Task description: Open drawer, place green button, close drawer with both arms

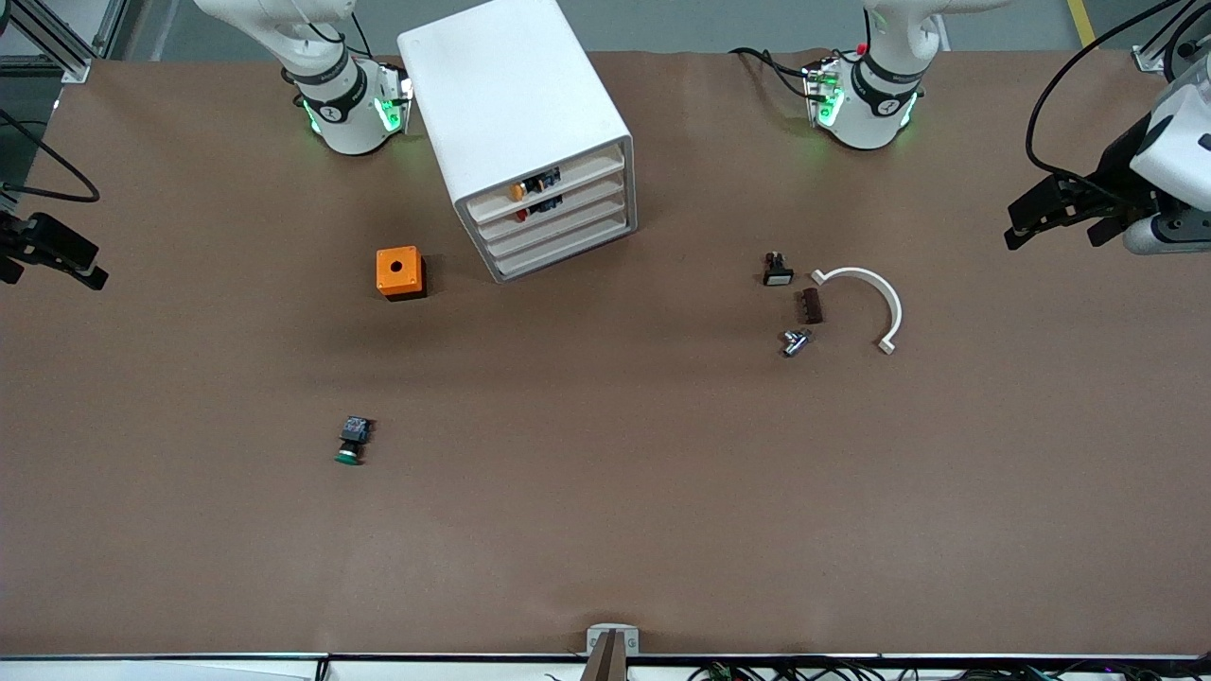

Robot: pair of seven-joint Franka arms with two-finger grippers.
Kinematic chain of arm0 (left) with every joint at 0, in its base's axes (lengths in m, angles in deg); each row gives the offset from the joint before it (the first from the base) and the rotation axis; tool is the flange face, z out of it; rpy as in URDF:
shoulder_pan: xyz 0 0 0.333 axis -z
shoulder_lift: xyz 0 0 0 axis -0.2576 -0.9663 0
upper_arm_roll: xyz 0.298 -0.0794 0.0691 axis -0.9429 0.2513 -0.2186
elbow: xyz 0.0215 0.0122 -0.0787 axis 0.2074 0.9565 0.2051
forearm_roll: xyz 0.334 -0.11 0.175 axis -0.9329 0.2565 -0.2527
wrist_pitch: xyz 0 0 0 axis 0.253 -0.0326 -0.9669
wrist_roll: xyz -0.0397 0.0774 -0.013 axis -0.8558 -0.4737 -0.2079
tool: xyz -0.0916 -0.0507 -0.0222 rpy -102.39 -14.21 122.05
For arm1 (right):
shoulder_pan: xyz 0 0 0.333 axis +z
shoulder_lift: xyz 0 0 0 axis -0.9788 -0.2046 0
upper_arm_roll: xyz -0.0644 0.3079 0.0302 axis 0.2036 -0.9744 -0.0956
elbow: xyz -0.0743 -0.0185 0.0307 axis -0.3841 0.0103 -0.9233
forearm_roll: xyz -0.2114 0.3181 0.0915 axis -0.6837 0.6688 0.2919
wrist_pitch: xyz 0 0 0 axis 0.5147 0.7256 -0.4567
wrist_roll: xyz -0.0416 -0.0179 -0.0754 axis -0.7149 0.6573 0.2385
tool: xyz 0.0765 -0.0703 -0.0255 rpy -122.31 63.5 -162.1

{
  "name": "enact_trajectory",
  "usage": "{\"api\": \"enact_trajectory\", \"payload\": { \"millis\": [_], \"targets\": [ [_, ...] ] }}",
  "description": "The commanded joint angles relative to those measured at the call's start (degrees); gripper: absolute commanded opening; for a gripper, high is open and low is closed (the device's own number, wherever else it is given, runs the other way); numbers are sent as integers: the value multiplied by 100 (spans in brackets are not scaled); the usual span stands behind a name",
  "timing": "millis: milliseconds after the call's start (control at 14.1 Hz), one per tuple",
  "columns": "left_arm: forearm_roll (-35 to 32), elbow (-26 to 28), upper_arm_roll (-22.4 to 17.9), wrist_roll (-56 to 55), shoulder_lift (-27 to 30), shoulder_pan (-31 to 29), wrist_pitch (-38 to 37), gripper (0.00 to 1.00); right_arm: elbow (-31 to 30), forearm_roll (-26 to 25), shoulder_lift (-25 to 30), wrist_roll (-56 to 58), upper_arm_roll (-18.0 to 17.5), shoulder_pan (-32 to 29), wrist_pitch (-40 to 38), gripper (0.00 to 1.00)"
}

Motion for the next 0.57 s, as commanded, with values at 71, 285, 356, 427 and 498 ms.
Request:
{"api": "enact_trajectory", "payload": {
  "millis": [71,285,356,427,498],
  "targets": [
    [-113,-144,68,-17,-86,-43,-105,100,46,-37,32,30,-47,-62,-26,100],
    [-113,-145,33,-34,-130,-69,-175,100,46,-37,32,30,-47,-62,-26,100],
    [-113,-145,24,-52,-165,-121,-176,100,46,-37,32,21,-47,-62,-26,100],
    [-104,-145,24,-52,-183,-209,-176,100,46,-37,32,21,-47,-62,-26,100],
    [-104,-145,24,-43,-192,-236,-176,100,46,-37,32,30,-47,-62,-26,100]
  ]
}}
